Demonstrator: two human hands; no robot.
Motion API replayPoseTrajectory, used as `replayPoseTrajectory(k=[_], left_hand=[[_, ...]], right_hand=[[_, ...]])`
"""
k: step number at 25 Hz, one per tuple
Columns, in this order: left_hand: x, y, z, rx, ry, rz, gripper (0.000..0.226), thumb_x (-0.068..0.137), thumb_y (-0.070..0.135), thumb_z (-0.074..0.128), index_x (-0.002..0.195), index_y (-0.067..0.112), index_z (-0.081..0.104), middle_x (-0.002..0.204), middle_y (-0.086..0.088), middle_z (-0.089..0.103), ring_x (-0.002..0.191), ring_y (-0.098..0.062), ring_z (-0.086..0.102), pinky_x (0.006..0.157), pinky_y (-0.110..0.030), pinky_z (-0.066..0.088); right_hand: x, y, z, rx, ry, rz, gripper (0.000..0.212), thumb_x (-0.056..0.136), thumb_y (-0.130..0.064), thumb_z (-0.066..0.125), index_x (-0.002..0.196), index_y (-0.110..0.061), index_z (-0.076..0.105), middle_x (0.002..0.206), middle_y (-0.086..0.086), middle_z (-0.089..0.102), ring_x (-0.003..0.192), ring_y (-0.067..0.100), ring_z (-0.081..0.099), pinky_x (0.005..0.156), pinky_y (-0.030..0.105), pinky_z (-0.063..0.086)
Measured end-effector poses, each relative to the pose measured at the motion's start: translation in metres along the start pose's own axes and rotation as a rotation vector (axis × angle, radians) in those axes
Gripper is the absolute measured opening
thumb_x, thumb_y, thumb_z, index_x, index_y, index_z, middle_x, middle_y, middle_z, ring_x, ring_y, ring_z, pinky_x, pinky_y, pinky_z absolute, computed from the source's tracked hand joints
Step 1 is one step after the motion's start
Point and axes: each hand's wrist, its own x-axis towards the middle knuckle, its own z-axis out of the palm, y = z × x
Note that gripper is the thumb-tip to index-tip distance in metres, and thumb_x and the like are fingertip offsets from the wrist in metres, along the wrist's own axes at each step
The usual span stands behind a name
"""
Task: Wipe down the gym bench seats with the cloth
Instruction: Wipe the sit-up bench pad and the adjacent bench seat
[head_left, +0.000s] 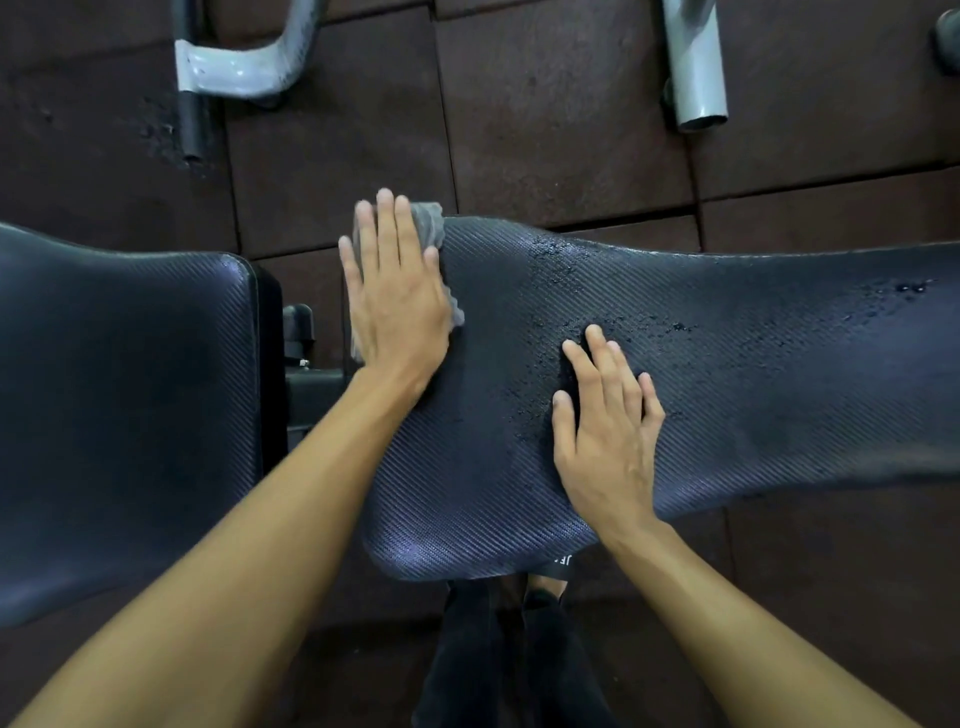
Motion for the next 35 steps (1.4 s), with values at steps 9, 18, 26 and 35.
replayPoseTrajectory(k=[9,18,26,35], left_hand=[[-0.089,0.091,0.02,-0.044,-0.072,0.379,0.054,0.106,0.027,0.018,0.156,0.007,0.016,0.164,-0.008,0.014,0.152,-0.023,0.009,0.123,-0.045,0.014],[-0.046,0.065,0.015,-0.019,-0.044,0.14,0.055,0.107,0.03,0.018,0.156,0.008,0.008,0.165,-0.009,0.006,0.153,-0.025,0.002,0.124,-0.046,0.003],[-0.159,0.079,0.022,0.005,-0.109,0.381,0.054,0.107,0.027,0.017,0.156,0.007,0.013,0.165,-0.008,0.011,0.152,-0.022,0.008,0.124,-0.044,0.013],[-0.106,0.051,0.015,0.015,-0.047,0.049,0.056,0.107,0.03,0.018,0.157,0.008,0.006,0.165,-0.008,0.004,0.153,-0.025,0.002,0.124,-0.045,0.005]], right_hand=[[0.006,0.037,-0.028,0.065,0.069,0.105,0.047,0.105,-0.027,0.038,0.152,-0.025,0.035,0.165,-0.005,0.02,0.152,0.013,0.015,0.123,0.044,0.009],[0.005,0.052,-0.015,-0.091,0.096,0.107,0.052,0.106,-0.037,0.031,0.157,-0.026,0.025,0.167,-0.005,0.014,0.154,0.014,0.01,0.122,0.046,0.004],[0.006,0.056,-0.016,-0.038,0.105,0.093,0.051,0.106,-0.038,0.033,0.156,-0.029,0.027,0.166,-0.007,0.016,0.153,0.011,0.011,0.123,0.044,0.004],[0.006,0.056,-0.02,0.029,0.06,0.089,0.052,0.105,-0.036,0.034,0.156,-0.029,0.025,0.167,-0.008,0.013,0.154,0.011,0.007,0.122,0.043,-0.001]])
